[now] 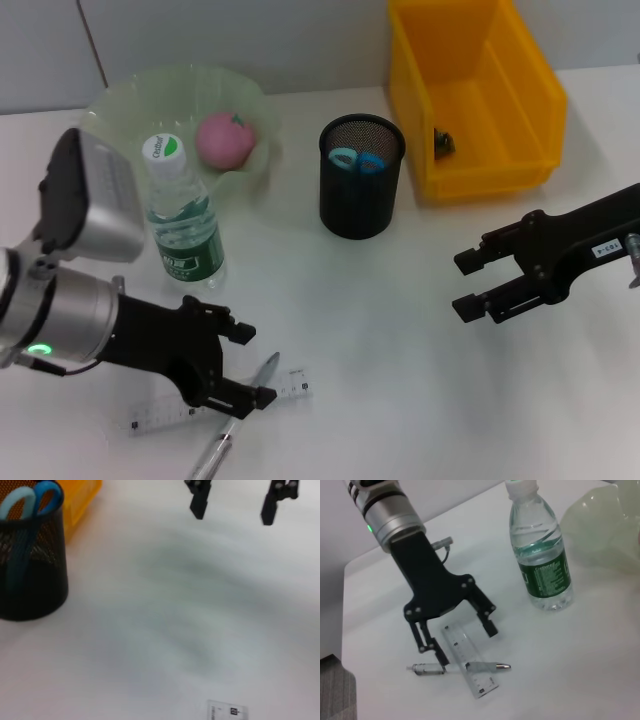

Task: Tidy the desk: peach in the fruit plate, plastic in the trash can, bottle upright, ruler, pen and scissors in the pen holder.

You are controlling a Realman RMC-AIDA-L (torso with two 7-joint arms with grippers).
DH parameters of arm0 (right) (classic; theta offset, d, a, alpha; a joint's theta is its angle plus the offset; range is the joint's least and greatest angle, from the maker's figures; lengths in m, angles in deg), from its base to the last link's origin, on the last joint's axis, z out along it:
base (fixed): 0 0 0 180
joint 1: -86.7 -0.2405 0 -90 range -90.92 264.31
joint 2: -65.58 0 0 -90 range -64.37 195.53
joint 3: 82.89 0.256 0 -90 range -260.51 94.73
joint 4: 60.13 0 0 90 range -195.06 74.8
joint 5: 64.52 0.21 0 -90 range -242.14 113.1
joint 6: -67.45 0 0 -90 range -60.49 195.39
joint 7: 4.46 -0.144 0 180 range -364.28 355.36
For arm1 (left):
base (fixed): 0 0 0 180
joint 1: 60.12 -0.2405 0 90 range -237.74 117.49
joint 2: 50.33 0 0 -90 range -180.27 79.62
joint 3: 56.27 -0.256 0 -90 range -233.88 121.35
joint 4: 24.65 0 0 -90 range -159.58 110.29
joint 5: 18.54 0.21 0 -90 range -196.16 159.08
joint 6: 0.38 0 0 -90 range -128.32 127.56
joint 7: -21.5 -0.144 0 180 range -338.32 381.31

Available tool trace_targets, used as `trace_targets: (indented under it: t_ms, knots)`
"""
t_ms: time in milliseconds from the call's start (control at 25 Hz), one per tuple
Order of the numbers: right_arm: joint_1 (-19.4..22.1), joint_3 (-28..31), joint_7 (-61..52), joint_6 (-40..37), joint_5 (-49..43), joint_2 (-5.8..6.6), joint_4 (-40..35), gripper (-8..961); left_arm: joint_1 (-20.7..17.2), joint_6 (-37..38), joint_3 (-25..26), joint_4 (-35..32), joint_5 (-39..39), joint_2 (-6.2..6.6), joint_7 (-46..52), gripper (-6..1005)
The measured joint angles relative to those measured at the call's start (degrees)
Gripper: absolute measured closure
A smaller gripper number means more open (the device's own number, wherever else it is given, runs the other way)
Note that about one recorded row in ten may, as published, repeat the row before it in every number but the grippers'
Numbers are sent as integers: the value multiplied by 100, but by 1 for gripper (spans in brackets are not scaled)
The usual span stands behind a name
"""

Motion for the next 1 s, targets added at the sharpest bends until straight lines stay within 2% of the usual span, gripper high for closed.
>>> trace_targets:
  t_ms: [120,240,280,360,400,760,1000]
  knots:
    - [1,4,-56,-42,-1,11,-28,204,92,-30,-81,-34,116,-3,128,244]
    - [-28,20,-136,-71,-38,24,-63,204,244,-119,-367,-49,270,-8,395,244]
    - [-33,31,-138,-74,-48,26,-67,204,314,-265,-632,-73,357,-8,555,244]
    - [-37,41,-140,-82,-59,31,-79,204,341,-327,-734,-85,400,-11,632,245]
    - [-38,43,-140,-91,-61,33,-93,204,426,-447,-1024,-114,514,-17,815,245]
    - [-49,45,-141,-57,-62,32,-101,204,546,-494,-1274,-156,576,-41,930,247]
    - [-51,50,-140,-40,-62,29,-101,204,544,-504,-1549,-413,639,-34,875,248]
